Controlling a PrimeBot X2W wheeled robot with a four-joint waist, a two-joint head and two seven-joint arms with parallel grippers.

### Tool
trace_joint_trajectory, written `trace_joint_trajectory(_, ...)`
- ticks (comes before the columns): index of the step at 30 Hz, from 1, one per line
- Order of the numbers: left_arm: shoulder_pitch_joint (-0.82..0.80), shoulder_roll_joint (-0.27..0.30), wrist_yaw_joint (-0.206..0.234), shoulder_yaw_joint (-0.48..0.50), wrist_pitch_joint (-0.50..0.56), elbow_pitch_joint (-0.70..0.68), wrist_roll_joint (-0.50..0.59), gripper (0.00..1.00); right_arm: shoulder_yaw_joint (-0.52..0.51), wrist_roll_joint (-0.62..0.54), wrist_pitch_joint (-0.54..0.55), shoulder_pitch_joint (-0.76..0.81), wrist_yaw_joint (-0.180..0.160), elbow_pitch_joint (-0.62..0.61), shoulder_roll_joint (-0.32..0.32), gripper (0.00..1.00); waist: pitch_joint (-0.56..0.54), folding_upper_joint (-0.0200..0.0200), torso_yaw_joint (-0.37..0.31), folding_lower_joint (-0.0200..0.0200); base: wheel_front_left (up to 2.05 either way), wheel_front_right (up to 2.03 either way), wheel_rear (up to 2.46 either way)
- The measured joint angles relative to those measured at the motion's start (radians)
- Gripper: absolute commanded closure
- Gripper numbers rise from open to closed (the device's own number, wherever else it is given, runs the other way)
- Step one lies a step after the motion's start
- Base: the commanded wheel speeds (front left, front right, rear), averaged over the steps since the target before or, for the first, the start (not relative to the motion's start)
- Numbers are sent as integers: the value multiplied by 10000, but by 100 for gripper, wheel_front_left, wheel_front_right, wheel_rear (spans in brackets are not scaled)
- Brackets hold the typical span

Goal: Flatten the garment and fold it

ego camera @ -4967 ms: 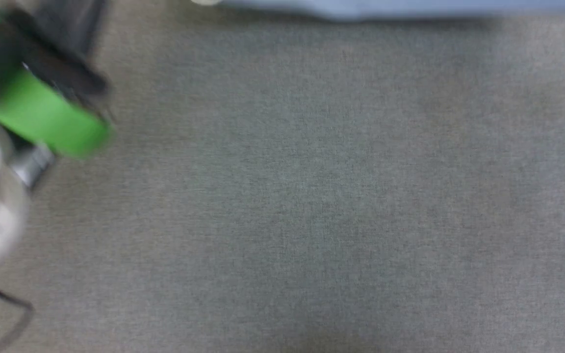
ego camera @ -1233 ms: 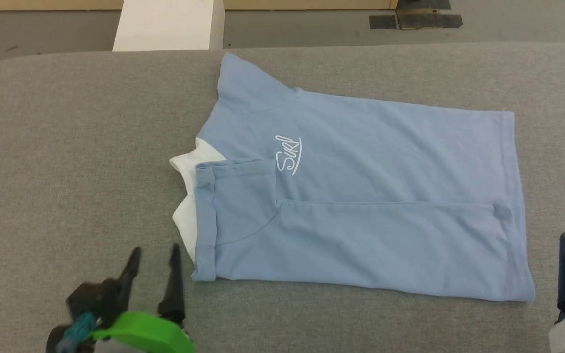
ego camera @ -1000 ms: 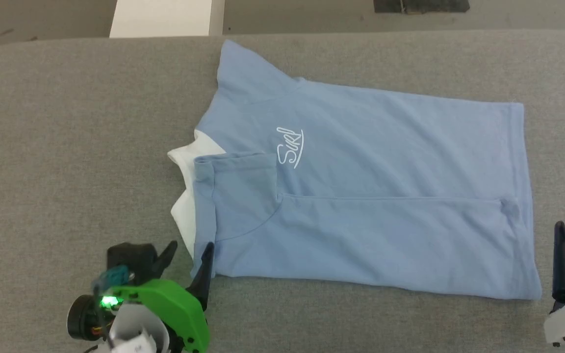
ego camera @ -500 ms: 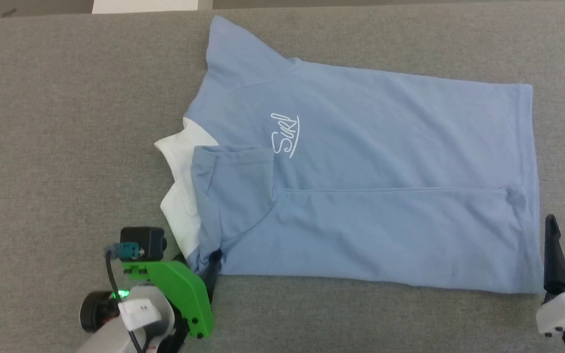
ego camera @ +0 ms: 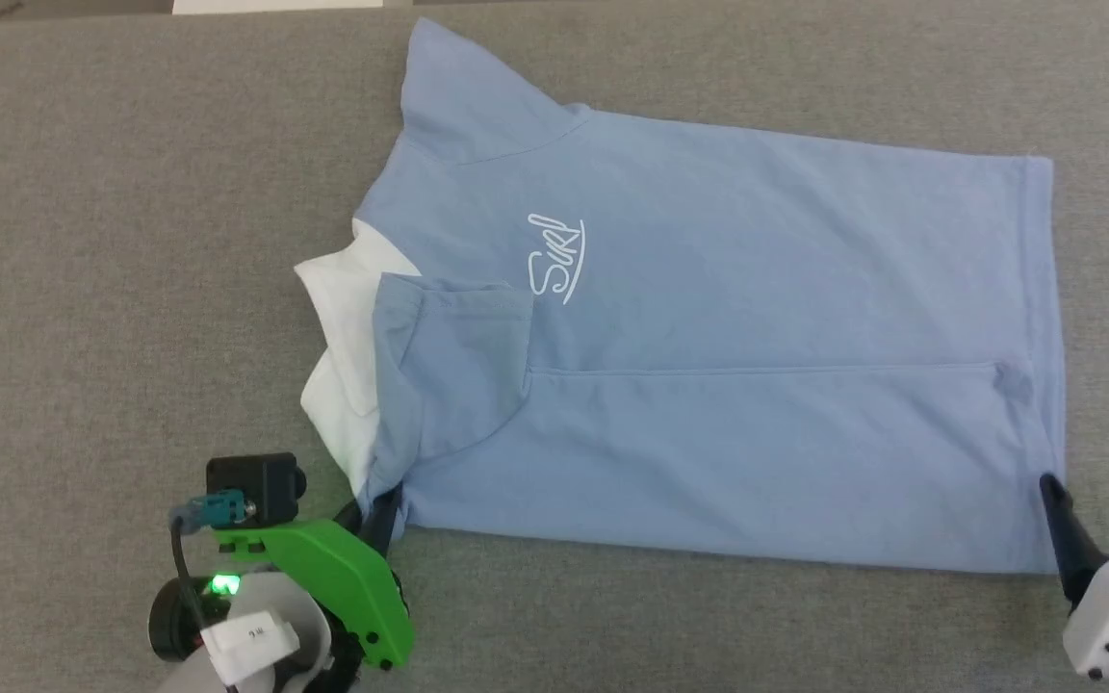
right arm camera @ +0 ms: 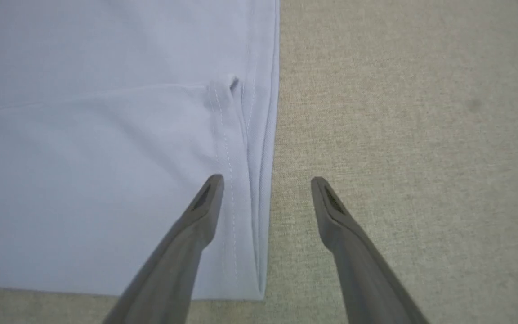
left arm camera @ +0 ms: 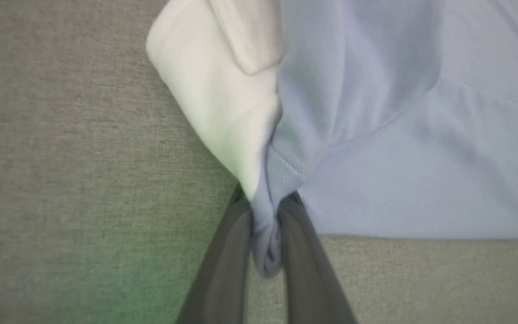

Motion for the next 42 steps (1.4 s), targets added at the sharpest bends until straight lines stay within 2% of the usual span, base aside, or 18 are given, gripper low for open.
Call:
trace_joint_trajectory(8, 59, -163, 81, -128, -82, -224, 15, 100, 79, 401, 1799, 482, -2, -171, 240, 0, 209, 0, 239, 0, 0, 0, 0)
trace_joint_trajectory(9, 47, -169, 81, -136, -82, -221, 19, 100, 61, 437, 1875, 480, -2, -173, 251, 47, 228, 0, 258, 0, 0, 0, 0)
trace_joint_trajectory(11, 17, -199, 81, -138, -84, -205, 23, 100, 29, 380, 1925, 478, -2, -165, 253, 100, 251, 0, 286, 0, 0, 0, 0)
trace_joint_trajectory(18, -10, -244, 86, -10, -144, -173, -4, 100, 105, 245, 1588, 275, -2, -148, 219, 100, 133, 0, 272, 0, 0, 0, 0)
trace_joint_trajectory(23, 183, 65, 293, 268, -173, -660, -6, 100, -138, 265, 1476, -33, 4, -477, -15, 100, -111, 0, 268, 0, 0, 0, 0)
trace_joint_trajectory(27, 917, 291, 752, 385, -109, -1223, -102, 100, -376, 357, 1620, 87, 8, -876, 111, 100, -357, 0, 313, 0, 0, 0, 0)
trace_joint_trajectory(32, 2154, 240, 1220, 435, -127, -1666, -577, 100, -646, 454, 2059, 965, 8, -1068, 481, 100, -597, 0, 399, 0, 0, 0, 0)
trace_joint_trajectory(37, 3036, -113, 1198, 247, -178, -1384, -1097, 100, -913, 249, 2389, 1820, 8, -855, 671, 100, -687, 0, 539, 0, 0, 0, 0)
trace_joint_trajectory(42, 3147, -506, 780, 169, -407, -717, -1267, 100, -1026, 146, 2372, 2006, 8, -585, 779, 100, -796, 0, 620, 0, 0, 0, 0)
